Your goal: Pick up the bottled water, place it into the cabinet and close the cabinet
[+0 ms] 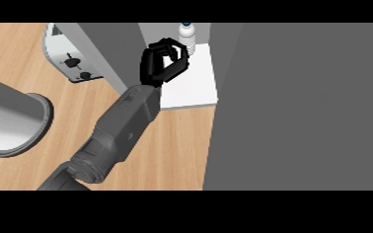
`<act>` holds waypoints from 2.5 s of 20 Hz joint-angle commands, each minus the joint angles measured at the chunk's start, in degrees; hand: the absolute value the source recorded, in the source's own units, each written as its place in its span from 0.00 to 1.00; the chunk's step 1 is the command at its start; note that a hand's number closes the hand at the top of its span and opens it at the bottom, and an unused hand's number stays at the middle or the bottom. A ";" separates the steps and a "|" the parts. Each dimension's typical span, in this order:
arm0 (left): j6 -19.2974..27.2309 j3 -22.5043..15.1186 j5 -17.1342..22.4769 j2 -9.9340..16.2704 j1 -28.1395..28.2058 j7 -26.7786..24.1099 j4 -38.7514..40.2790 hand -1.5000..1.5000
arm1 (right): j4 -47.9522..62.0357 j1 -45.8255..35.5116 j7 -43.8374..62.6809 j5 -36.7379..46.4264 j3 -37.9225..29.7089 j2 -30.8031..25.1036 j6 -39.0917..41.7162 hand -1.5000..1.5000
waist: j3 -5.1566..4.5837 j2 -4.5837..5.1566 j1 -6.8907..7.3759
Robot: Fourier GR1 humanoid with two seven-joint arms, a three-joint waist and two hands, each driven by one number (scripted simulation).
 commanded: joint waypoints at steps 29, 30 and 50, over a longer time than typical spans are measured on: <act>-10.56 -20.51 2.15 19.55 51.65 9.93 -61.97 0.00 | -20.49 6.50 10.16 -0.09 11.37 1.34 1.14 1.00 | -0.05 -1.37 6.02; -9.47 -21.69 1.08 21.09 56.50 8.38 -65.58 0.00 | -20.43 8.70 10.70 -2.78 10.58 0.85 1.34 1.00 | -0.01 -1.61 5.87; -13.61 -7.79 4.10 43.37 74.21 5.37 -81.90 0.00 | -19.84 -7.58 15.21 9.87 45.94 4.44 -13.40 1.00 | -0.36 -2.18 6.41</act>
